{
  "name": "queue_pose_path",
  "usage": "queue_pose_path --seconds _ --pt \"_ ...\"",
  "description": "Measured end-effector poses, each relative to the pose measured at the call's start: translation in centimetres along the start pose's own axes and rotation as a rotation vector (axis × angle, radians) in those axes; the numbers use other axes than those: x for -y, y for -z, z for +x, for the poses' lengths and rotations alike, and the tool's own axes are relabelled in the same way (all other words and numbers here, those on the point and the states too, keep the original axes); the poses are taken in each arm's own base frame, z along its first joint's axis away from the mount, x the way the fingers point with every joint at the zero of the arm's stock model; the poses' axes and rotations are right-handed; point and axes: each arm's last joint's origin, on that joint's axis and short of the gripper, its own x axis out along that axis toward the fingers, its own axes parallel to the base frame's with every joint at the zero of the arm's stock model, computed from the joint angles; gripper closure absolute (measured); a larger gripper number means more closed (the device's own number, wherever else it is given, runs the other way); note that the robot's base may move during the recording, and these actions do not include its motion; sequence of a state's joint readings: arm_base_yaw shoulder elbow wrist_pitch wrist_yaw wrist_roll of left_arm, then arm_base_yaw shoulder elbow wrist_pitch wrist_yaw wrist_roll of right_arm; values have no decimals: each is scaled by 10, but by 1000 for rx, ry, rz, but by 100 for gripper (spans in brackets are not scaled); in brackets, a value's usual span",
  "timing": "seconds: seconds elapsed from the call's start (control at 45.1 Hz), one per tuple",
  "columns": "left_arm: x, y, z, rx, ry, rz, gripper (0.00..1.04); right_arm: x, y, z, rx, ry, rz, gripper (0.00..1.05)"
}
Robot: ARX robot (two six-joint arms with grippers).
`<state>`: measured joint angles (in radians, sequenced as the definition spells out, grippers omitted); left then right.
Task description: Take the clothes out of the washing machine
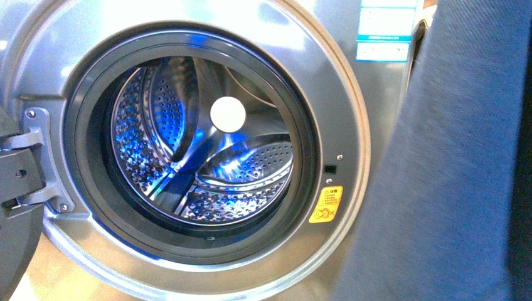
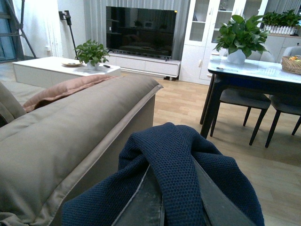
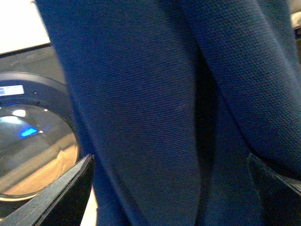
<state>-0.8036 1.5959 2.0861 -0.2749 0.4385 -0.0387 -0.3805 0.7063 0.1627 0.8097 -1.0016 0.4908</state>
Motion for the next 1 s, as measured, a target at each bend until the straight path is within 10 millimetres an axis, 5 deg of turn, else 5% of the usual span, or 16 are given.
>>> queue_pose_path --seconds 0.244,0.665,0.997 --pt "0 0 0 0 0 0 98 19 7 24 -46 -41 5 8" --pt "0 0 0 0 -1 0 98 -1 26 71 -81 -225 -4 8" --pt "0 0 0 0 -1 0 98 -13 17 100 -14 -314 30 8"
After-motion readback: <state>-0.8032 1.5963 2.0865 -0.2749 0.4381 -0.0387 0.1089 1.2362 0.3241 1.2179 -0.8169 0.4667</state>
